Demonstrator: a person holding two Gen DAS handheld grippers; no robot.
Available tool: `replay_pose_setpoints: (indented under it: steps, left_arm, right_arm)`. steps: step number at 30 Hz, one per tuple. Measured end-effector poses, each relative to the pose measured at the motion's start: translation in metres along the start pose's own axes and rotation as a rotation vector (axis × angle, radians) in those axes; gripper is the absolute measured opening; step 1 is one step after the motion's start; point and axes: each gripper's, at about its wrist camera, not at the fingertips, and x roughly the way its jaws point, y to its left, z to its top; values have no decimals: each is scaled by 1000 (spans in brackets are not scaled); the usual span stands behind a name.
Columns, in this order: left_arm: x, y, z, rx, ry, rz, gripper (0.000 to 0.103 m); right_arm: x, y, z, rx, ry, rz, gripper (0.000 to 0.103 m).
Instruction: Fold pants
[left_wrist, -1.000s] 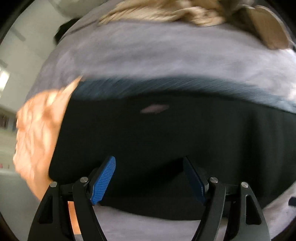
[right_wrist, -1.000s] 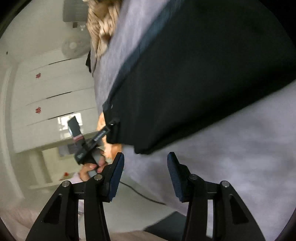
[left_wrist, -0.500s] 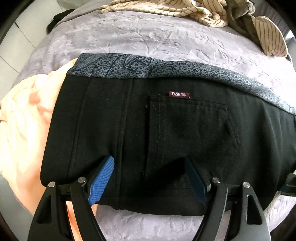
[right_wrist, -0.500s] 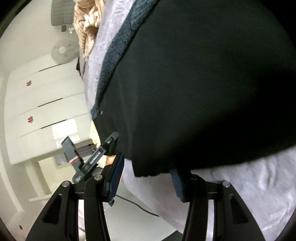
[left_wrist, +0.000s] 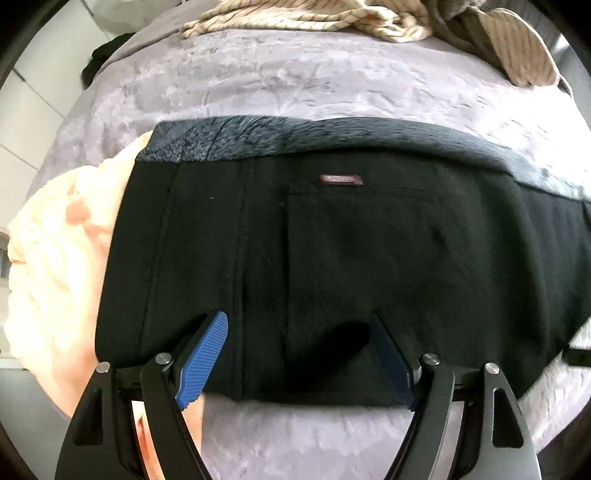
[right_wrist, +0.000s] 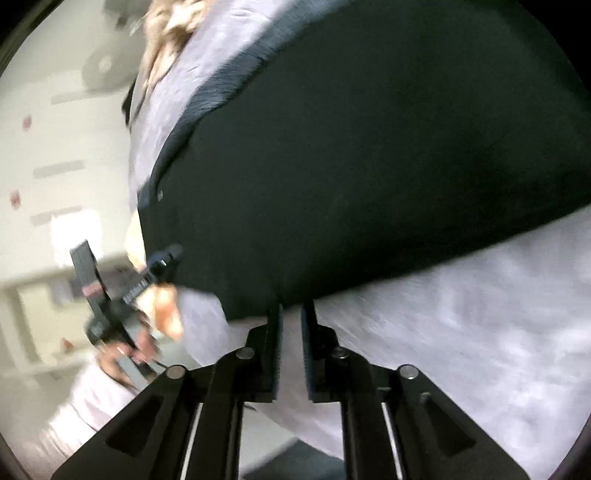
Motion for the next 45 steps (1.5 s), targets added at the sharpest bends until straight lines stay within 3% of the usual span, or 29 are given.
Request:
replay_pose_setpoints:
  steps: [2, 5, 7, 9, 11, 13, 16, 19, 21, 23, 26, 28, 31, 35, 38, 45]
  left_arm:
    - [-15, -17, -3, 45, -26, -38, 80]
    - [-29, -58, -5, 130, -66, -114, 80]
    - [-26, -90, -4, 150, -53, -190, 80]
    - [-14, -123, -1, 169, -31, -216, 80]
    - [6, -145, 1, 195, 1, -181, 80]
    - [19, -146, 1, 206, 1, -164, 81]
    - [17, -139, 1, 243, 6, -179, 81]
    - [2, -129, 16, 249, -24, -166, 81]
    - [-4, -119, 31, 205, -63, -169, 81]
    - [0, -106, 55, 121, -87, -165, 81]
    - [19, -93, 85, 41, -109, -73, 81]
    - [32, -81, 96, -10, -119, -8, 81]
    - [51, -49, 120, -104, -107, 60, 81]
    - [60, -16, 131, -179, -66, 76, 81]
    - [44, -18, 124, -134, -72, 84, 81]
    - [8, -81, 92, 33, -60, 11, 81]
  right_arm:
    - [-32, 5, -1, -74, -43, -68, 40]
    - [-83, 10, 7, -150, -192, -170, 44]
    - [-97, 8, 20, -149, -236, -209, 44]
    - [-89, 5, 35, -148, -218, -264, 42]
    - [-58, 0, 38, -219, -143, -415, 25]
    - [-48, -10, 36, -263, -120, -467, 16]
    - [-65, -29, 33, -166, -134, -374, 11]
    - [-90, -33, 29, -122, -170, -289, 19]
    - [-109, -29, 28, -175, -224, -314, 29]
    - [-115, -18, 35, -213, -278, -338, 47]
    - [-105, -17, 55, -178, -288, -383, 48]
    - [-90, -28, 61, -142, -239, -424, 48]
    - [-80, -30, 58, -175, -230, -452, 48]
    - [-76, -25, 58, -214, -226, -456, 52]
    - [-75, -27, 63, -187, -222, -423, 61]
    - [-86, -24, 60, -140, -224, -352, 61]
